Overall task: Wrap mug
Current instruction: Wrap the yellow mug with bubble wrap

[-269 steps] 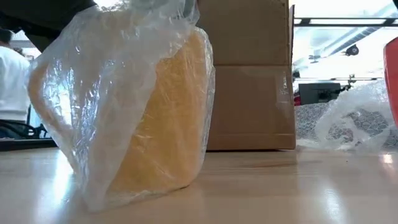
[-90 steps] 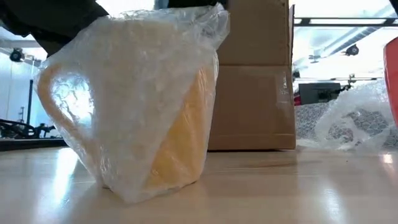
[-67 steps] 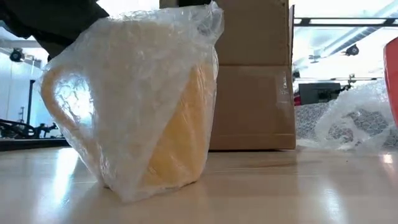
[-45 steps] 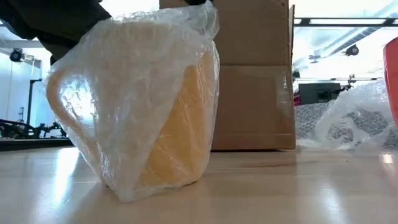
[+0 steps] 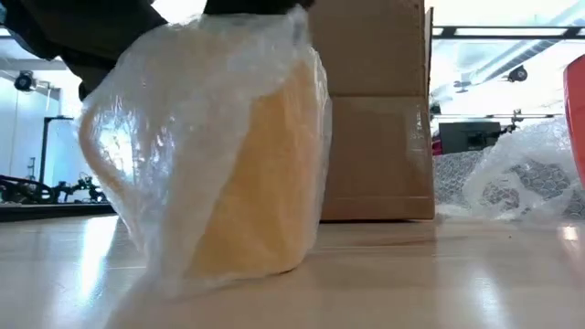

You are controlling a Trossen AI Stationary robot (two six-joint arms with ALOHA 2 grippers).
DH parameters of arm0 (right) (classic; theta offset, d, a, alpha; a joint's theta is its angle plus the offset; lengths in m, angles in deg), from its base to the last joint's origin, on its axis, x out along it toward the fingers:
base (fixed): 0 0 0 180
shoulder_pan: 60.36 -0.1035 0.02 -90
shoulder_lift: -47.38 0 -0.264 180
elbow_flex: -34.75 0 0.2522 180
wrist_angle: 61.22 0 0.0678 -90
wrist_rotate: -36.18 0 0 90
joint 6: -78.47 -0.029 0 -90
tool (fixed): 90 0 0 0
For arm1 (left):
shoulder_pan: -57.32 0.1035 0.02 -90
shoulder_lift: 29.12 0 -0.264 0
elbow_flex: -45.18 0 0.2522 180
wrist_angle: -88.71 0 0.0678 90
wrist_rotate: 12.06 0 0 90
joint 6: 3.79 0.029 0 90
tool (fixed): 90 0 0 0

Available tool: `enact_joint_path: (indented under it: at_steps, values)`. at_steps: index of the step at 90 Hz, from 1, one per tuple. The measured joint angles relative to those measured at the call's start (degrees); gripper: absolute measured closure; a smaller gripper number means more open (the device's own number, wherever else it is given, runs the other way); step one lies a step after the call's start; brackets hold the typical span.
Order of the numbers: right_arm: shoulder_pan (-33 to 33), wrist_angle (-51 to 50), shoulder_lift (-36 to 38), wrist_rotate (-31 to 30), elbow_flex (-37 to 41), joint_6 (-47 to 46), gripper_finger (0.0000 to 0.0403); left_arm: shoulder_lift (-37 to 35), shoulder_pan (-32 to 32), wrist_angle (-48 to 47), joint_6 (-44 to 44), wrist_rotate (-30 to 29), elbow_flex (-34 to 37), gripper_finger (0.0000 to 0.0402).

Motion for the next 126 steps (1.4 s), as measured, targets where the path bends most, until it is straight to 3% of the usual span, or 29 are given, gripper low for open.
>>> enact_joint_path:
  at_steps: [49, 86, 105, 126]
  values:
    - [3.9, 0.5, -4.5, 4.7, 0.1, 4.2, 0.0401, 0.7, 0.0, 1.9, 1.1, -0.5, 0.0, 0.0402]
    - [2.8, -4.8, 1.9, 3.3, -4.8, 3.4, 0.0401, 0.7, -0.1, 2.0, 1.1, -0.1, 0.0, 0.0402]
    - [2.6, -4.3, 0.7, 9.6, -4.0, 1.2, 0.0401, 0.7, -0.1, 2.0, 1.1, -0.1, 0.0, 0.0402]
    - [2.8, -3.2, -1.9, 5.4, -2.1, 1.6, 0.0401, 0.7, -0.1, 2.4, 1.1, 0.1, 0.0, 0.0402]
